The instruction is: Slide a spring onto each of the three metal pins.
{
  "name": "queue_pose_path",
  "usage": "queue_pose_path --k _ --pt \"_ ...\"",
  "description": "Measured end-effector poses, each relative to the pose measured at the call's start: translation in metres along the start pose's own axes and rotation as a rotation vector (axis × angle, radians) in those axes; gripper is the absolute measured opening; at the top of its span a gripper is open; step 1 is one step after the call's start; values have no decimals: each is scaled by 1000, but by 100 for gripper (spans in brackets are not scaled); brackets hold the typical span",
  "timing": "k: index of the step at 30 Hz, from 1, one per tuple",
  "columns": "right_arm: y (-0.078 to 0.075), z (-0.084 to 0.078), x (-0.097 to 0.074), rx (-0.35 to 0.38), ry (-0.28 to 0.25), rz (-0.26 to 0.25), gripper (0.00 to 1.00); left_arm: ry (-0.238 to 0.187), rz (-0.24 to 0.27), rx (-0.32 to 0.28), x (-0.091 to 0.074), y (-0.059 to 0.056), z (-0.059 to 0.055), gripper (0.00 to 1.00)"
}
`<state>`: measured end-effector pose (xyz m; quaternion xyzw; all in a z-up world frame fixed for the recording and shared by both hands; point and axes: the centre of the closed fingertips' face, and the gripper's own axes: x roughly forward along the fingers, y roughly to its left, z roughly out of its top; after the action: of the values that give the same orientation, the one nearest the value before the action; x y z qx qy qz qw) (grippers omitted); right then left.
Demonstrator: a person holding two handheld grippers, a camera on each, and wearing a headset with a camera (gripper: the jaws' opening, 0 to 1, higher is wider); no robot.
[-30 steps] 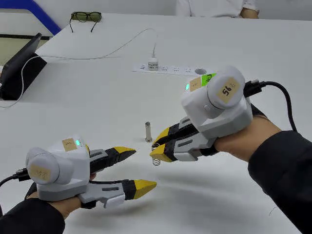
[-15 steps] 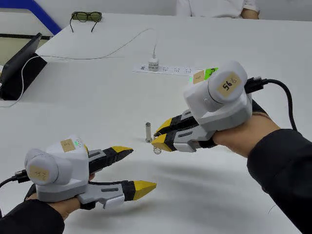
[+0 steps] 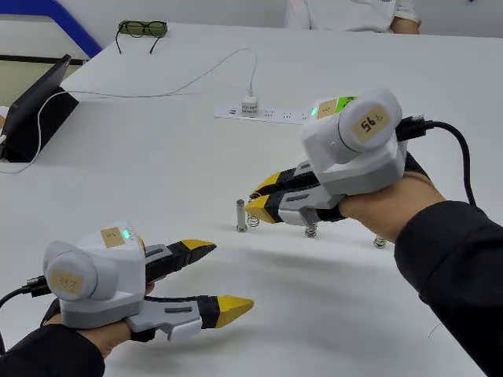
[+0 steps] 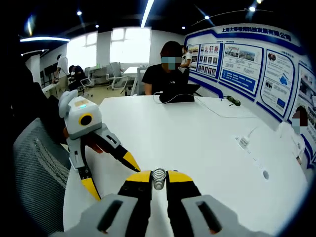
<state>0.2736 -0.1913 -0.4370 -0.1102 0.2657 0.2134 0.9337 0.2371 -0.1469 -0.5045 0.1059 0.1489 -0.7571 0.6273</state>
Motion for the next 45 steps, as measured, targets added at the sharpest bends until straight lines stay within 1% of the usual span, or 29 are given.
queue_pose_path --k 4,9,13,25,30,42,45 --pt "-8 7 3 -1 -14 -17 12 0 -1 -1 0 0 -1 62" --pt "-13 15 6 -2 -29 -35 12 3 -2 -3 1 -1 -1 62" --pt "-20 17 10 6 -34 -48 12 2 -1 -3 0 0 -2 62" --pt "-25 15 22 25 -25 -51 12 4 4 -7 -1 2 -4 62" --pt "-25 11 28 31 -8 -42 12 4 4 -8 -1 2 -4 62" --pt "-23 2 36 49 14 -35 12 5 10 -14 -4 4 -6 62" --pt "-27 -1 41 53 21 -31 12 6 9 -14 -4 4 -6 61"
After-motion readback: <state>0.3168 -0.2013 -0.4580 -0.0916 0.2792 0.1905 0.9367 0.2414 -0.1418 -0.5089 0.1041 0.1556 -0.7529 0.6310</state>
